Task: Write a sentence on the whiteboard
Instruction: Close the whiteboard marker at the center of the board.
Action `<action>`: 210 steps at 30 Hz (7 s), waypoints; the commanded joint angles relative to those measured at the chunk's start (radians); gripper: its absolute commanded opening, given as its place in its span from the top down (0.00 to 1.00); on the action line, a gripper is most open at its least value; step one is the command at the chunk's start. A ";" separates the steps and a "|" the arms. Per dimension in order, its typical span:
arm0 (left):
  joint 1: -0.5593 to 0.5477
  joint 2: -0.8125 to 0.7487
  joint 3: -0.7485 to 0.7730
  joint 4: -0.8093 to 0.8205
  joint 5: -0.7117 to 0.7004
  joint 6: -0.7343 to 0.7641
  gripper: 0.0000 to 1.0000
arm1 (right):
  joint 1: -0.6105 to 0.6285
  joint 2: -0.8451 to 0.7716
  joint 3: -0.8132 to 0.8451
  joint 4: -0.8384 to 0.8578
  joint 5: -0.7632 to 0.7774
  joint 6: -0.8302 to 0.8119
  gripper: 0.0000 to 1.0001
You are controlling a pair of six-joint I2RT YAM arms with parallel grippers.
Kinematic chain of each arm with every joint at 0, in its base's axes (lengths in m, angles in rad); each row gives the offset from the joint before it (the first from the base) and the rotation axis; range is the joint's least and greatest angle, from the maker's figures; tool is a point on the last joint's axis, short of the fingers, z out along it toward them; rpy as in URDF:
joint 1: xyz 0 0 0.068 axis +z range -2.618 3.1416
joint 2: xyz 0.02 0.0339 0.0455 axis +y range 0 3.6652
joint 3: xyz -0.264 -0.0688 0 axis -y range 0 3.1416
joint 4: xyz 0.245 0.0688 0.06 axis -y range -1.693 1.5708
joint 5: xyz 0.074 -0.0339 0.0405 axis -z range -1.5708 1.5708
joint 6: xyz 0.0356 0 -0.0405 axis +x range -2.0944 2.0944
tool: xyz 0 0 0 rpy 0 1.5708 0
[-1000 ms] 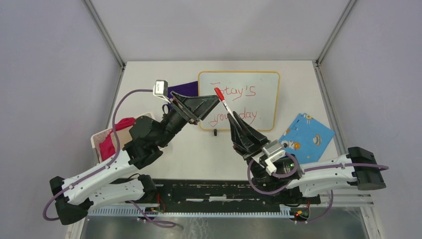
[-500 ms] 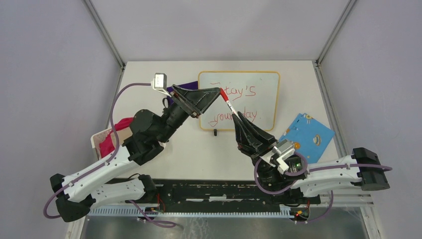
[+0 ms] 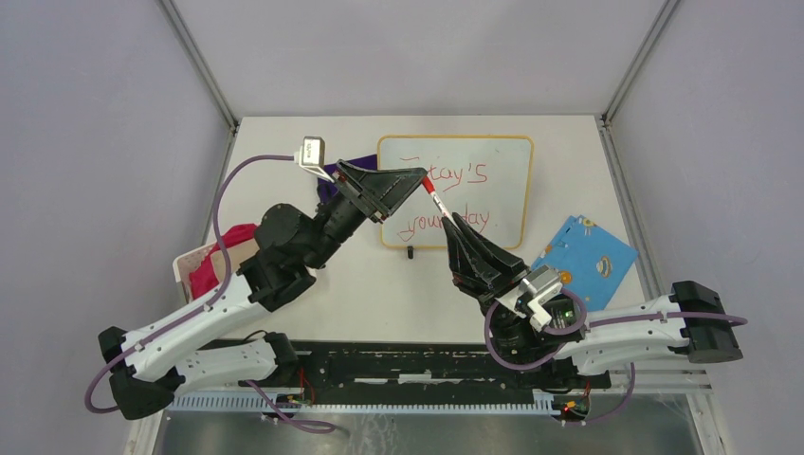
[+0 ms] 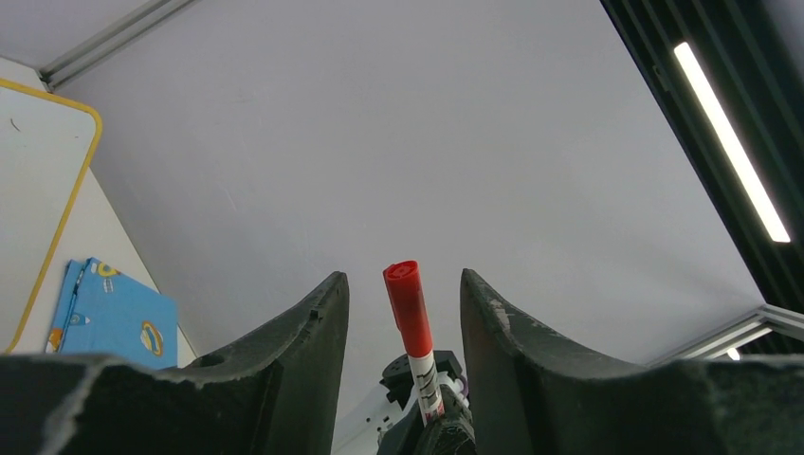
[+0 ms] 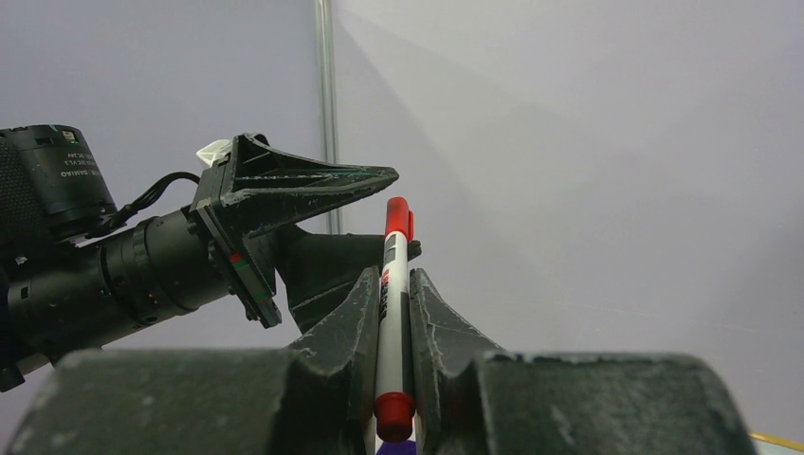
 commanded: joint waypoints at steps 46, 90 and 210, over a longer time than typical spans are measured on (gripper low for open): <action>-0.003 0.030 0.014 0.089 0.133 0.009 0.98 | -0.005 0.016 0.028 0.176 0.041 -0.014 1.00; -0.183 0.078 -0.076 0.136 0.167 -0.014 0.98 | -0.071 0.066 0.072 0.184 0.059 0.005 1.00; 0.106 0.122 0.060 0.261 0.434 0.083 0.98 | -0.094 -0.140 -0.031 -0.138 -0.080 0.203 1.00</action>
